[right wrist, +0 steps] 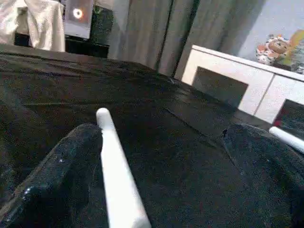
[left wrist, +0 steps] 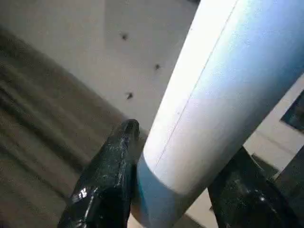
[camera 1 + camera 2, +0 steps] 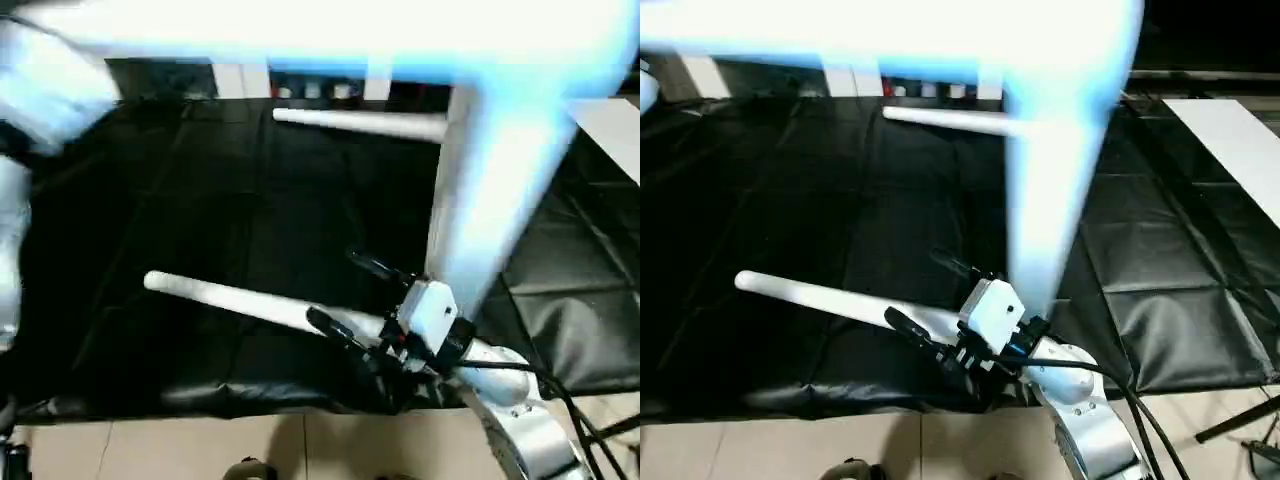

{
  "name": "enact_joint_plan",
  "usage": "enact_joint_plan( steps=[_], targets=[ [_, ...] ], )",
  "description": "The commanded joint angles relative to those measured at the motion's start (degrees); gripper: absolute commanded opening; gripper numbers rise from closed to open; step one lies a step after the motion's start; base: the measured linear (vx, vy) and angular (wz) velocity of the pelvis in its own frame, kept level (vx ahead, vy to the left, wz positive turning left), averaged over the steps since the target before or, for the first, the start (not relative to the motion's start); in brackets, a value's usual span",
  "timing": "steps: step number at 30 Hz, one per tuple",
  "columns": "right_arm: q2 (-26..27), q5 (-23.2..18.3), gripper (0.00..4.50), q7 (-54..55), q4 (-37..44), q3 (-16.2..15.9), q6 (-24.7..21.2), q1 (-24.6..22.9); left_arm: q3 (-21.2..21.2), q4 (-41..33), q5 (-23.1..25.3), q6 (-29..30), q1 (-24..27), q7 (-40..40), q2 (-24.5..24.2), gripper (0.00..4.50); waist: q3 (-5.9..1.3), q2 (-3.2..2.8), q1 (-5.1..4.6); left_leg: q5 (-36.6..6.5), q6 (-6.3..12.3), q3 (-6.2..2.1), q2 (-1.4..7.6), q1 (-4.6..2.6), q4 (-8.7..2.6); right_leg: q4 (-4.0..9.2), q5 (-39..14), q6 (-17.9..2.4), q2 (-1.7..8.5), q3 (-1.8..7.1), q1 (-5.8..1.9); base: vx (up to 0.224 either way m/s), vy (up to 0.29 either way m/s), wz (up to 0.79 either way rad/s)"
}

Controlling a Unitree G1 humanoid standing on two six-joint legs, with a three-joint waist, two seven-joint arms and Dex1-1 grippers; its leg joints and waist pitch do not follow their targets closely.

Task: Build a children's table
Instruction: Flip table

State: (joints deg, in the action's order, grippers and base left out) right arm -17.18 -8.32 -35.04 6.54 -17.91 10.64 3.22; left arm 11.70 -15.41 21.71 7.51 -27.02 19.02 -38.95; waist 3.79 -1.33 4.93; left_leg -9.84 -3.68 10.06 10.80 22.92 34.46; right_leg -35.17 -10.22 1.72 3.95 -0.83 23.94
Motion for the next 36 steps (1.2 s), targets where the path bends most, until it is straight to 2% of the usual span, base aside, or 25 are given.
enact_joint_plan(
  steps=[1, 5, 6, 9, 11, 13, 14, 17, 19, 21, 22, 23, 24, 30, 33, 36],
  targets=[
    [-0.6, 0.1, 4.50, 0.4, -0.4, 2.5, -0.6, 1.1, -2.2, 0.5, -5.4, 1.9, 1.1, 3.9, 2.5, 1.86, -2.91, 0.26, -0.32, -20.3, -0.07, -1.01, 1.61, -1.27, -4.98, 4.57, -18.4, -8.2, 2.71, 1.49, -1.50, 0.000, 0.000, 0.00],
    [-0.6, 0.2, 4.50, 0.0, -1.1, 2.4, -0.5, 1.6, -4.1, -1.8, -6.7, 2.0, 1.0, 5.1, 2.5, 1.86, -2.89, 0.35, -0.43, -20.9, -0.16, -1.03, 1.57, -1.32, -4.96, 4.74, -19.7, -7.8, 2.65, 1.50, -1.36, 0.000, 0.000, 0.00],
    [-0.4, 0.3, 4.50, 0.0, -1.1, 2.2, -0.4, 1.7, -4.5, -2.0, -8.0, -0.1, 1.0, 6.1, 2.4, 2.21, -2.85, 0.54, -0.45, -20.9, -0.03, -1.05, 1.53, -1.19, -5.02, 4.85, -20.1, -7.7, 2.67, 1.47, -1.38, 0.000, 0.000, 0.00],
    [-0.1, 0.3, 4.50, 0.1, -1.0, 1.7, -0.4, 1.6, -4.8, -1.6, -10.7, -4.0, 1.0, 8.0, 2.2, 2.21, -2.98, 0.38, -0.14, -21.0, -0.01, -0.98, 1.56, -1.47, -5.00, 4.81, -19.4, -8.1, 2.68, 1.53, -1.08, 0.000, 0.000, 0.00],
    [0.3, 0.6, 4.50, 0.2, -1.3, 1.4, -0.1, 1.5, -4.9, -1.3, -12.6, -7.4, 1.7, 9.5, 1.6, 2.68, -2.99, 0.32, -0.04, -21.1, -0.02, -1.01, 1.66, -1.52, -5.01, 4.74, -18.5, -8.4, 2.60, 1.53, -1.00, 0.000, 0.000, 0.00],
    [0.6, 0.7, 4.50, 0.4, -1.5, 1.0, 0.0, 1.4, -4.9, -1.0, -11.6, -10.2, 2.9, 9.7, 0.0, 2.79, -3.02, 0.18, 0.24, -21.8, -0.29, -0.90, 1.77, -1.81, -5.00, 4.57, -16.6, -8.8, 2.46, 1.57, -0.71, 0.000, 0.000, 0.00],
    [0.9, 0.9, 4.50, 0.7, -1.5, 0.9, 0.1, 1.4, -4.7, -0.4, -12.6, -12.0, 3.4, 10.6, -0.5, 2.86, -3.09, 0.16, 0.17, -21.6, -0.54, -1.04, 1.76, -1.48, -5.19, 4.33, -15.7, -8.8, 2.49, 1.46, -1.10, 0.000, 0.000, 0.00],
    [1.5, 0.5, 4.50, 1.1, -1.4, 1.0, 0.0, 1.4, -4.7, 0.4, -12.8, -15.0, 3.8, 11.0, -1.4, 3.11, -3.09, 0.17, -0.04, -22.9, -1.26, -1.12, 1.71, -1.44, -5.37, 4.35, -16.0, -7.9, 2.42, 1.41, -1.13, 0.000, 0.000, 0.00],
    [2.1, 0.6, 4.50, 1.3, -1.7, 0.9, -0.1, 1.4, -5.0, 2.0, -13.5, -19.0, 3.5, 12.2, -2.1, 3.29, -3.00, 0.34, -0.32, -25.6, -2.03, -1.22, 1.67, -1.58, -5.56, 4.51, -18.2, -6.9, 2.41, 1.42, -0.96, 0.000, 0.000, 0.00],
    [2.4, 0.7, 4.50, 1.4, -1.8, 0.6, -0.3, 1.3, -6.3, 3.2, -12.8, -22.5, 3.2, 12.7, -2.9, 3.58, -2.92, 0.37, -0.34, -27.2, -2.43, -1.31, 1.71, -1.73, -5.64, 4.83, -20.4, -6.2, 2.54, 1.51, -0.78, 0.000, 0.000, 0.00],
    [2.6, 0.9, 4.50, 1.6, -1.8, 0.5, -0.6, 1.2, -7.6, 4.4, -10.1, -23.0, 2.6, 11.6, -3.5, 3.58, -2.90, 0.39, -0.34, -27.5, -2.53, -1.33, 1.70, -1.75, -5.66, 4.85, -20.9, -6.0, 2.56, 1.53, -0.73, 0.000, 0.000, 0.00],
    [2.7, 0.9, 4.50, 1.6, -1.8, 0.5, -0.6, 1.2, -7.7, 4.5, -9.9, -23.0, 2.6, 11.5, -3.5, 3.63, -2.83, 0.47, -0.41, -27.8, -2.54, -1.32, 1.72, -1.67, -5.70, 4.95, -21.4, -5.7, 2.51, 1.55, -0.70, 0.000, 0.000, 0.00],
    [2.9, 0.9, 4.50, 1.9, -1.7, 0.5, -0.7, 1.2, -8.4, 5.1, -8.3, -23.4, 2.1, 10.9, -3.9, 3.70, -2.79, 0.35, -0.35, -28.5, -2.82, -1.36, 1.81, -1.93, -5.74, 5.02, -22.4, -5.4, 2.56, 1.61, -0.50, 0.000, 0.000, 0.00],
    [3.4, 2.8, 4.50, 3.3, -1.4, 0.2, -0.9, 1.0, -9.8, 5.9, -3.5, -27.2, -2.9, 7.4, -3.2, 3.70, -2.65, 0.37, -0.31, -31.2, -3.82, -1.58, 1.81, -2.24, -5.78, 5.49, -26.2, -4.6, 2.75, 1.62, -0.15, 0.000, 0.000, 0.00],
    [3.8, 2.8, 4.50, 3.3, -1.3, 0.3, -1.0, 1.0, -10.2, 5.8, -0.9, -28.3, -4.3, 5.2, -2.6, 3.70, -2.72, 0.72, -0.37, -30.9, -3.67, -1.79, 1.84, -1.81, -5.90, 5.31, -26.5, -4.4, 2.91, 1.51, -0.45, 0.000, 0.000, 0.00],
    [4.2, 3.1, 4.50, 3.6, -1.4, 0.0, -1.0, 1.2, -12.1, 4.4, 0.9, -29.9, -6.1, 4.0, -0.9, 3.70, -2.71, 0.69, -0.33, -30.1, -3.49, -1.70, 1.90, -1.78, -5.86, 5.30, -24.9, -4.9, 2.93, 1.58, -0.31, 0.000, 0.000, 0.00]
  ],
)
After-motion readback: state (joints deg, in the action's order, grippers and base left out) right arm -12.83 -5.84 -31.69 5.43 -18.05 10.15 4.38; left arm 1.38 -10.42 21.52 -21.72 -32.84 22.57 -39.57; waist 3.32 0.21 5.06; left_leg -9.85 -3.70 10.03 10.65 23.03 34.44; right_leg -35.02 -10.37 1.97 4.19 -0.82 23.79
